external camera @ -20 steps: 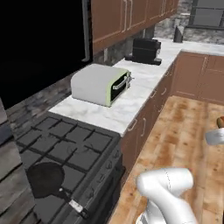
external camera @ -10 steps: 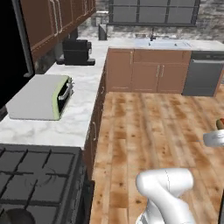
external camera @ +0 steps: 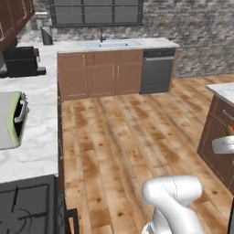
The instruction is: Place the cold items (broccoli and squash) from the fridge in one tupperware on the dining counter. Place the warm items (hot dog and kebab skewer) in the stove area in another tupperware.
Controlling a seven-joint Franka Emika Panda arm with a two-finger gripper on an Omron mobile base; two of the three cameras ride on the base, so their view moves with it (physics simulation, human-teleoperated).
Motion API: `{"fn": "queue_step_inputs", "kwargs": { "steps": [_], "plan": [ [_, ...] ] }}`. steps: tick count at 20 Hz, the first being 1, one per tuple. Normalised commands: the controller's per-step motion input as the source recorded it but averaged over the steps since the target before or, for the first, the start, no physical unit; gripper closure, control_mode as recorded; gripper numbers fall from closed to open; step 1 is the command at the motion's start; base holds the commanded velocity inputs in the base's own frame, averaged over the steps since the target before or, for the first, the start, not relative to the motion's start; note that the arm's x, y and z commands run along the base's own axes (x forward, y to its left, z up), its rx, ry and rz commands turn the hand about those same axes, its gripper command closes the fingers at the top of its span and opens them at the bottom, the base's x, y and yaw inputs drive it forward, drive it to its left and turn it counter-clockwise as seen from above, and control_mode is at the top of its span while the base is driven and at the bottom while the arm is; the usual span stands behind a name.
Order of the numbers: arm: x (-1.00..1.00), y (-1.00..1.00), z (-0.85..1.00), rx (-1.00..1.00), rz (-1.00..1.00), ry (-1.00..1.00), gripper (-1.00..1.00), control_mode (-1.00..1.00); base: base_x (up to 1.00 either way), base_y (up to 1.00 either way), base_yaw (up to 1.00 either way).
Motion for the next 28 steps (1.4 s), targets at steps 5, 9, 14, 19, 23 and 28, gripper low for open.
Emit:
{"fn": "queue_step_inputs", "kwargs": {
  "steps": [5, 9, 14, 19, 23, 28],
  "plan": [
    [0.0, 0.0, 0.0, 0.0, 0.0, 0.0, 1.0, 1.0, 0.72, -0.01, -0.24],
    [0.0, 0.0, 0.0, 0.0, 0.0, 0.0, 1.0, 1.0, 0.88, -0.21, -0.01],
    [0.0, 0.0, 0.0, 0.0, 0.0, 0.0, 1.0, 1.0, 0.66, -0.07, -0.03],
    [0.0, 0.0, 0.0, 0.0, 0.0, 0.0, 1.0, 1.0, 0.52, -0.01, -0.02],
    [0.0, 0.0, 0.0, 0.0, 0.0, 0.0, 1.0, 1.0, 0.45, 0.0, -0.05],
    [0.0, 0.0, 0.0, 0.0, 0.0, 0.0, 1.0, 1.0, 0.45, 0.0, -0.03]
  ]
}}
